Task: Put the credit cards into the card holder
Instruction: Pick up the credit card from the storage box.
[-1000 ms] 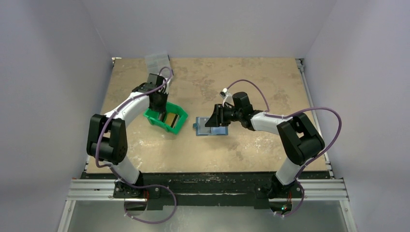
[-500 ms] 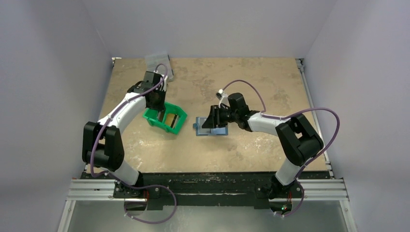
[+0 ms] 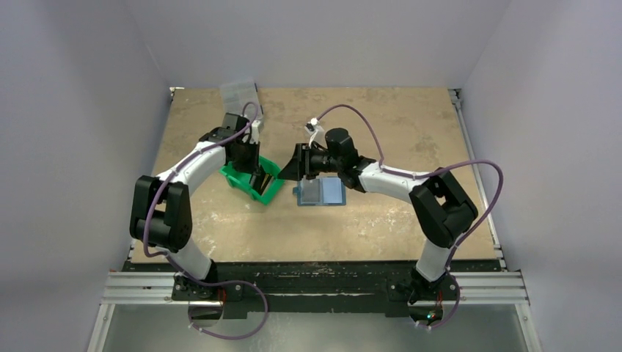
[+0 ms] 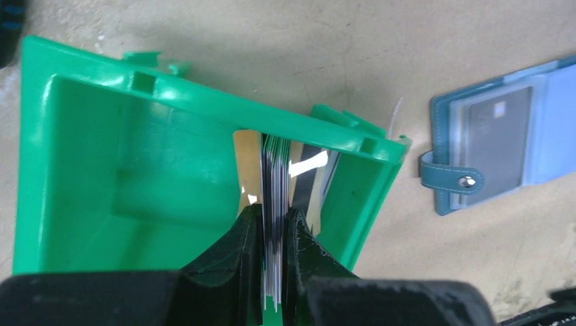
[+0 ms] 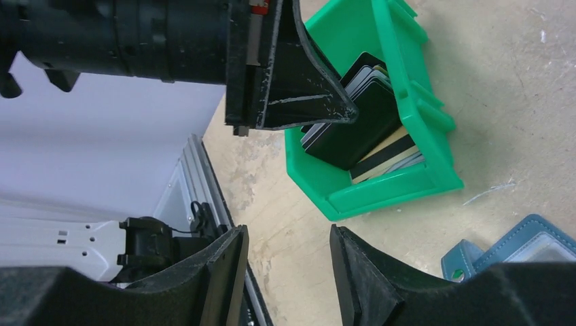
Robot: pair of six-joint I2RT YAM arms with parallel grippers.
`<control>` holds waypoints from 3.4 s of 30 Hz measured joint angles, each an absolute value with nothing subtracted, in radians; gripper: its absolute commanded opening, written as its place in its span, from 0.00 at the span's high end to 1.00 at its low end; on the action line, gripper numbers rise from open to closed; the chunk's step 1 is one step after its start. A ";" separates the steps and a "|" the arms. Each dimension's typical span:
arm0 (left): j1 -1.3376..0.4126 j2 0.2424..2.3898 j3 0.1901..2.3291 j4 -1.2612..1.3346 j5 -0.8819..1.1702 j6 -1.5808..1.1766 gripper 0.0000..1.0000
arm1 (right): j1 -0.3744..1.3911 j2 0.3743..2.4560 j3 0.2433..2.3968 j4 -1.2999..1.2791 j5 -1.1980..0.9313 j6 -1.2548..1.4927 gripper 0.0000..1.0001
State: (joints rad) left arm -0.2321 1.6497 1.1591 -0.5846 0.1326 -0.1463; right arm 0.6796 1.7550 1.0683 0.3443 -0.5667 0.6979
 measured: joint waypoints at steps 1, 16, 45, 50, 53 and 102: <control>-0.232 1.649 1.158 -0.580 0.147 -0.146 0.95 | 0.682 1.765 1.076 0.348 -0.567 0.702 0.44; -0.231 1.651 1.100 -0.486 0.311 -0.158 0.70 | 0.753 1.910 1.101 0.405 -0.548 0.772 0.45; -0.231 1.649 1.053 -0.444 0.481 -0.165 0.47 | 0.706 1.837 1.032 0.426 -0.535 0.788 0.45; -0.231 1.649 1.051 -0.442 0.492 -0.166 0.42 | 0.695 1.837 1.021 0.426 -0.535 0.786 0.46; -0.234 1.655 1.051 -0.442 0.500 -0.165 0.42 | 0.690 1.834 1.018 0.427 -0.535 0.786 0.46; -0.262 1.673 1.051 -0.437 0.617 -0.154 0.75 | 0.632 1.806 0.960 0.427 -0.541 0.765 0.46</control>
